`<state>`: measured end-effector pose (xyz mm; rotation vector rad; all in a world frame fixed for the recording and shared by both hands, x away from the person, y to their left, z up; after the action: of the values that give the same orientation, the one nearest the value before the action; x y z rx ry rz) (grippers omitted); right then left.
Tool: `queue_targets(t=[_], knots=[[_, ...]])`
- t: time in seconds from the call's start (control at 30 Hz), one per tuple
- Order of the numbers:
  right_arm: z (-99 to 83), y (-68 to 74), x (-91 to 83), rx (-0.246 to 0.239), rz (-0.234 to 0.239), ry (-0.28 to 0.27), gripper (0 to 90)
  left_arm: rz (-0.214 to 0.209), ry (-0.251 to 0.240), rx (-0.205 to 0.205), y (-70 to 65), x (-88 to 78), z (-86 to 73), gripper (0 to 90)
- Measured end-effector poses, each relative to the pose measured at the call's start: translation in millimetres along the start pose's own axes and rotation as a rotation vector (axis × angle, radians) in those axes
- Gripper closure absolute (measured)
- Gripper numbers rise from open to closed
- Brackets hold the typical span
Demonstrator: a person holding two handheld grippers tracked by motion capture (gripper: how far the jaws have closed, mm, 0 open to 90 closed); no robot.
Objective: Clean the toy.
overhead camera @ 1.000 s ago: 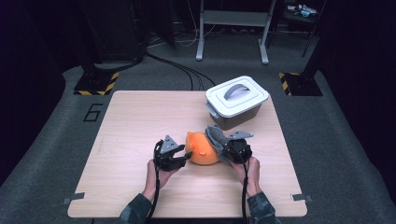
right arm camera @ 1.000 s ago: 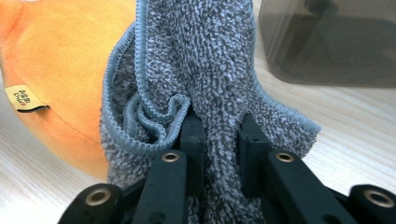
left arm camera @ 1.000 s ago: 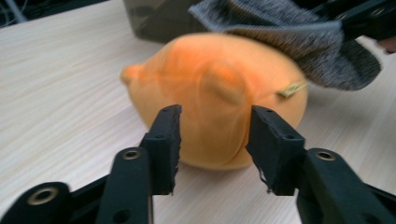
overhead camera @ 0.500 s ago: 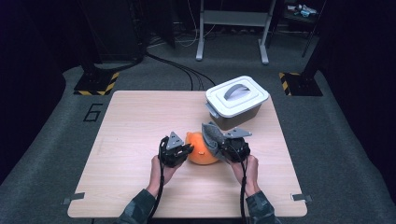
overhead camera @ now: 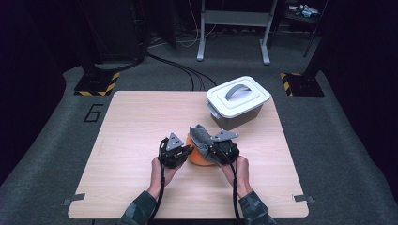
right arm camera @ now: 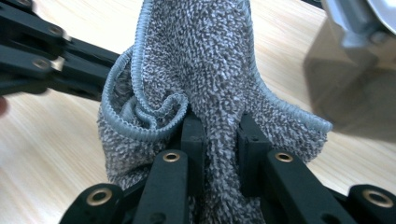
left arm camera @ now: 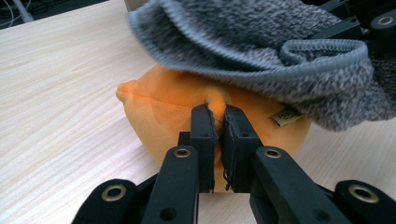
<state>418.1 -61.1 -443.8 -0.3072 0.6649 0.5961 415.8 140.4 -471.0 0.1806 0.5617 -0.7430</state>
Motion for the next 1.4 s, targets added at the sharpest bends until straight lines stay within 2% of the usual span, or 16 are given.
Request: queue_targets(t=[0.2, 0.3, 0.47, 0.53, 0.6, 0.67, 0.7, 0.8, 0.83, 0.87, 0.9, 0.97, 1.07, 1.1, 1.23, 1.4], knots=[[-13.2, -18.3, -0.5, 0.053, -0.032, 0.023, 76.6, -0.006, 0.005, -0.012, 2.2, 0.0, -2.3, 83.6], [-21.6, -28.4, 1.2, 0.062, -0.049, 0.038, 76.7, -0.001, 0.001, -0.009, 2.2, 0.3, -2.9, 83.6], [-29.9, -38.1, 5.9, 0.097, -0.086, 0.067, 76.7, -0.009, 0.006, -0.012, 2.9, 0.3, -3.3, 83.5], [-32.4, -40.6, 7.5, 0.115, -0.082, 0.07, 76.7, -0.012, 0.002, -0.013, 3.3, 0.6, -3.8, 83.4], [-32.3, -41.9, 8.3, 0.107, -0.086, 0.063, 76.7, -0.013, -0.003, -0.004, 4.0, -0.1, -3.8, 82.7], [-31.3, -41.0, 8.1, 0.113, -0.09, 0.065, 76.7, -0.013, -0.012, -0.006, 4.8, -1.9, -4.0, 77.3], [-31.2, -42.3, 8.1, 0.101, -0.083, 0.063, 76.7, -0.03, -0.022, -0.009, 5.2, -3.4, -4.5, 74.6], [-30.9, -43.9, 8.1, 0.106, -0.083, 0.062, 76.6, -0.03, -0.011, 0.011, 6.5, -7.3, -6.6, 59.6], [-30.8, -43.3, 8.0, 0.124, -0.088, 0.063, 76.6, -0.032, -0.005, 0.014, 6.1, -8.6, -8.3, 57.6], [-30.8, -44.7, 8.0, 0.114, -0.085, 0.064, 76.6, -0.032, -0.004, 0.017, 5.5, -9.1, -9.4, 53.7], [-30.8, -44.8, 7.9, 0.116, -0.085, 0.064, 76.6, -0.048, -0.007, 0.024, 4.5, -9.9, -10.9, 50.1], [-30.4, -45.1, 7.9, 0.118, -0.083, 0.065, 76.6, -0.033, 0.017, 0.061, 1.5, -9.7, -12.8, 45.4], [-29.3, -45.6, 8.7, 0.118, -0.088, 0.061, 76.6, -0.028, 0.037, 0.088, -0.9, -4.9, -14.3, 42.1], [-29.0, -45.6, 8.4, 0.119, -0.086, 0.063, 76.6, -0.04, 0.036, 0.089, -0.9, -2.8, -14.5, 41.6], [-27.5, -45.8, 8.6, 0.119, -0.091, 0.064, 76.6, -0.031, 0.042, 0.103, -2.8, 4.7, -14.1, 45.8], [-26.9, -46.6, 10.1, 0.118, -0.093, 0.059, 76.6, -0.032, 0.042, 0.12, -5.4, 9.6, -13.4, 61.6]])
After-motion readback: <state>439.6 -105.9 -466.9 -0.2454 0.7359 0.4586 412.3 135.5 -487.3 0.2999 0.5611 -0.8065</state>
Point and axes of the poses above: each handheld gripper's, and its own axes: x roughly forward along the jaws, z roughly out of its top, y roughly to its left, the point moved 1 cm from there along x, roughly forward along the jaws, and after that the axes turned 2 degrees about y, right-handed, at the moved point
